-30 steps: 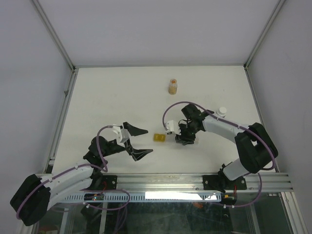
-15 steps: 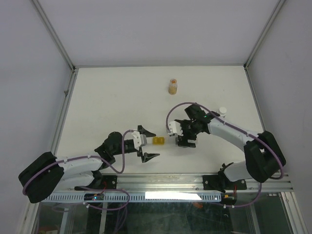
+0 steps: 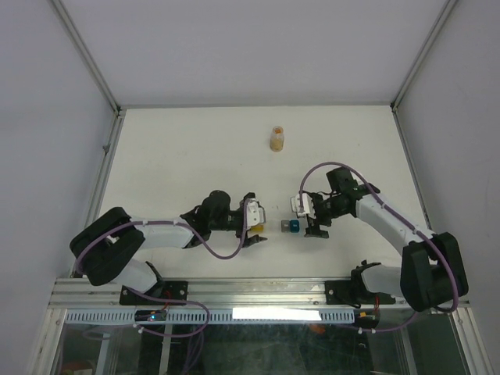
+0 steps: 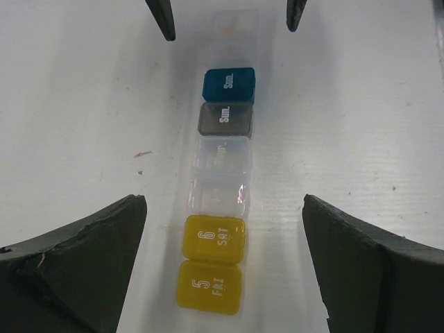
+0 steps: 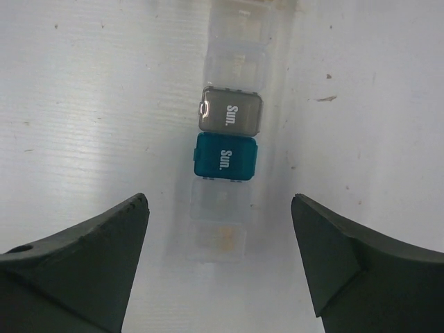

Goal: Sort the pills into containers

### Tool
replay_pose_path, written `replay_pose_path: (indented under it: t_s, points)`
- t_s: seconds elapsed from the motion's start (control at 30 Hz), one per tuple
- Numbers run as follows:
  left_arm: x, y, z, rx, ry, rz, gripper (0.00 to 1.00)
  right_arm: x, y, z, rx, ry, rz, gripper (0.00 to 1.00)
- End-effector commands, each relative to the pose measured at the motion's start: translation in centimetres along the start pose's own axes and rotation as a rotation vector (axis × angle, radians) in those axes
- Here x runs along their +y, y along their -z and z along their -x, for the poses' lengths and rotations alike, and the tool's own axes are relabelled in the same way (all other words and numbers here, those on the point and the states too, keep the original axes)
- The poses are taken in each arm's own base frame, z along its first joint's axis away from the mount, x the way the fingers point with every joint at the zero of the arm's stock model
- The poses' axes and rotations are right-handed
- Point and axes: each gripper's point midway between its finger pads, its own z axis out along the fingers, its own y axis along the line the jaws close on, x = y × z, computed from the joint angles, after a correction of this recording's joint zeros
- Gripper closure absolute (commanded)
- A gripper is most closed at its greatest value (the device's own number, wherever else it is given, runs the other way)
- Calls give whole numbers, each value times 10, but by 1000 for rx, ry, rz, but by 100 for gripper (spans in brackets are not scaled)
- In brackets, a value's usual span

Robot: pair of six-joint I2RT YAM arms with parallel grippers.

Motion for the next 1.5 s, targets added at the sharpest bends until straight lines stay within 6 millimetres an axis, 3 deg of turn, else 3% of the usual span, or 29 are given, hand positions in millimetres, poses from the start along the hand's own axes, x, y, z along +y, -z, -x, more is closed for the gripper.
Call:
replay_pose_path:
  t_s: [0.0,0.23,0.57,0.8,0.97,1.2,1.47]
  points:
    - [0,-14,-9,55,-47,-57,3,-8,0,9,-54,-1,47,15]
    - [2,-28,-27,136,6,-100,19,-14,-3,3,-58,-21,11,16]
    - [-5,-31,-43,169,50,-117,39,-15,-10,-2,-60,-26,3,16]
    - [-9,-28,-43,149,85,-100,58,-10,-15,-6,-57,-10,23,16]
    - [-11,-25,-39,124,94,-86,62,-9,-19,-12,-35,7,23,17]
    - [-13,-25,-38,122,99,-78,65,-8,-27,-24,29,-4,36,27]
    - [-12,-23,-36,115,80,-63,68,-7,-30,-24,62,-28,66,51]
